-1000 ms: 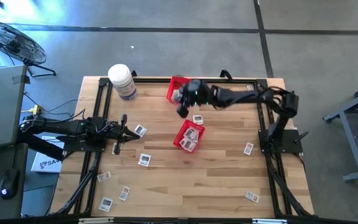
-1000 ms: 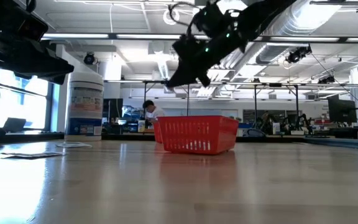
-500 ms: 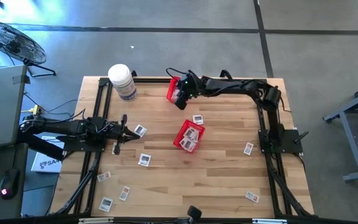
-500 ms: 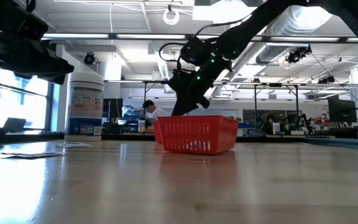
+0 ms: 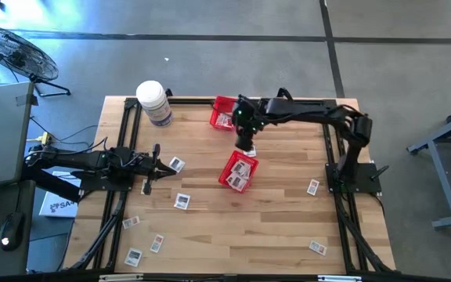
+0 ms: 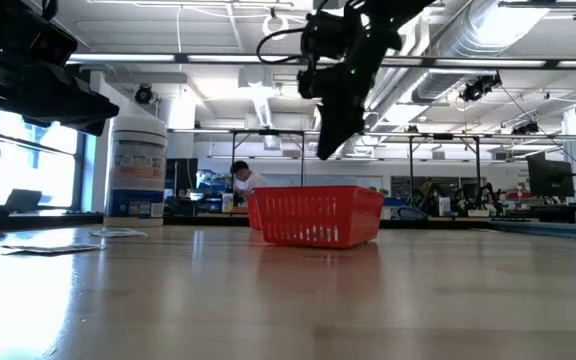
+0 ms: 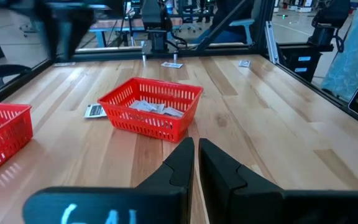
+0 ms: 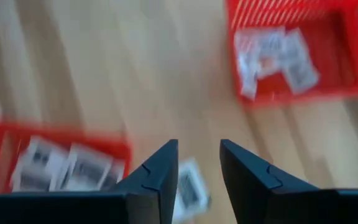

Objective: Pick & Place First Aid Supplies
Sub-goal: Adjust the bottom red bin on the table

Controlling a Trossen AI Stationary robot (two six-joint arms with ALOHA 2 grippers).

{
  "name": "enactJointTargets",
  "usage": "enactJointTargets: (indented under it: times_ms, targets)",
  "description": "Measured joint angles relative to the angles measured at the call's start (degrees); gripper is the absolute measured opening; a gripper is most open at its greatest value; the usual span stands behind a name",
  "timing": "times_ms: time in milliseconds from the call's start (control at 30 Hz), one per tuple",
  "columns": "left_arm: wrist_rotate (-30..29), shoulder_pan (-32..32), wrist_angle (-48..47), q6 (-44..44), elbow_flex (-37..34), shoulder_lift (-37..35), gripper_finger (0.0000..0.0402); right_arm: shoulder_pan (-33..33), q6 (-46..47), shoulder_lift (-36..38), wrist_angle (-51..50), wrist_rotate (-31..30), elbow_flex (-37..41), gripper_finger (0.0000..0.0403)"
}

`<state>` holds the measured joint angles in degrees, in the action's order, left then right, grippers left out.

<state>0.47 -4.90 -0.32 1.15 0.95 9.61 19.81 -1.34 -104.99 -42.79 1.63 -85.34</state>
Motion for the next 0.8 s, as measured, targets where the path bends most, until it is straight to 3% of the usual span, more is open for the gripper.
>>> enactJointTargets:
  times_ms: [200, 333, 567, 633, 800]
  targets:
    - [0.0, 0.0, 0.0, 0.0, 0.0, 0.0, 0.0021, -4.5, 4.8, -0.1, -6.3, -13.3, 4.9, 0.0099]
    - [0.0, 0.0, 0.0, 0.0, 0.0, 0.0, 0.0021, -6.3, 7.9, -0.1, -2.8, -11.0, 9.9, 0.0092]
    - [0.0, 0.0, 0.0, 0.0, 0.0, 0.0, 0.0021, -9.1, 7.7, 0.4, 4.1, 1.4, 11.6, 0.0087]
    - [0.0, 0.0, 0.0, 0.0, 0.0, 0.0, 0.0021, -9.4, 6.9, 1.4, 4.7, 1.4, 11.6, 0.0087]
    - [0.0, 0.0, 0.0, 0.0, 0.0, 0.0, 0.0021, -7.4, 6.3, 2.4, 1.5, -6.9, 11.5, 0.0087]
